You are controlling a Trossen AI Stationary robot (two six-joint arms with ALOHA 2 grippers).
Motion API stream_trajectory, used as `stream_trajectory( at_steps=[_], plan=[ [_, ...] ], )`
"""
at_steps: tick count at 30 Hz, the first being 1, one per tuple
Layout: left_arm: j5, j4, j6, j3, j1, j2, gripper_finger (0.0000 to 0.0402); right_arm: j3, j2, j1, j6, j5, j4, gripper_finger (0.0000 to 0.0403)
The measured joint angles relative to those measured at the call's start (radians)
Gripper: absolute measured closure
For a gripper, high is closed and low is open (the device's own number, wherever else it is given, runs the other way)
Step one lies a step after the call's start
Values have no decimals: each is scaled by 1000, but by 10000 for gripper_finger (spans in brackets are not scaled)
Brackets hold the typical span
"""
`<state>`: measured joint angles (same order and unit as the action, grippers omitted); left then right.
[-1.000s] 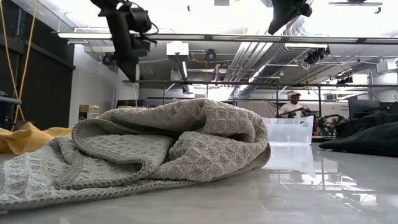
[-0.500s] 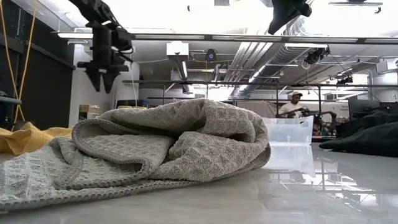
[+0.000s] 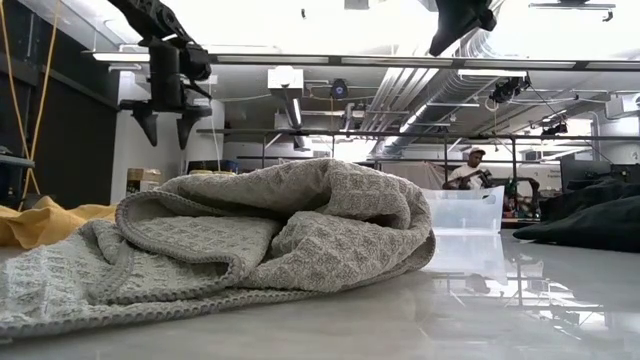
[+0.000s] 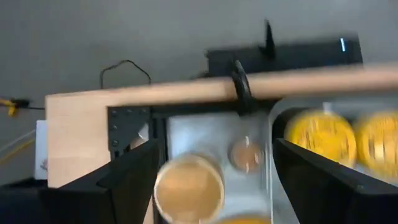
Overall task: Sort spices by type
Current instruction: Put the top left gold seasoning bottle into the right transparent bin
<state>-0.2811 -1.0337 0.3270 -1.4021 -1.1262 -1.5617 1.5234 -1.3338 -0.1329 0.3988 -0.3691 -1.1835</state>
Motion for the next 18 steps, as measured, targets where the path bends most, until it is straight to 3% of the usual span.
stream_trajectory(
  at_steps=[5,8,12,15,18],
  plan=[
    [-10,39,246,0,32,0,101,0,0,0,-15,3,0,403],
    [-45,47,298,0,85,0,101,0,0,0,-26,3,0,403],
    [-199,33,339,0,177,0,101,0,0,0,-52,3,0,403],
    [-333,-39,456,1,219,1,101,0,0,0,-67,3,-1,403],
    [-370,-44,532,40,250,9,101,0,0,0,-68,3,-4,403]
  ],
)
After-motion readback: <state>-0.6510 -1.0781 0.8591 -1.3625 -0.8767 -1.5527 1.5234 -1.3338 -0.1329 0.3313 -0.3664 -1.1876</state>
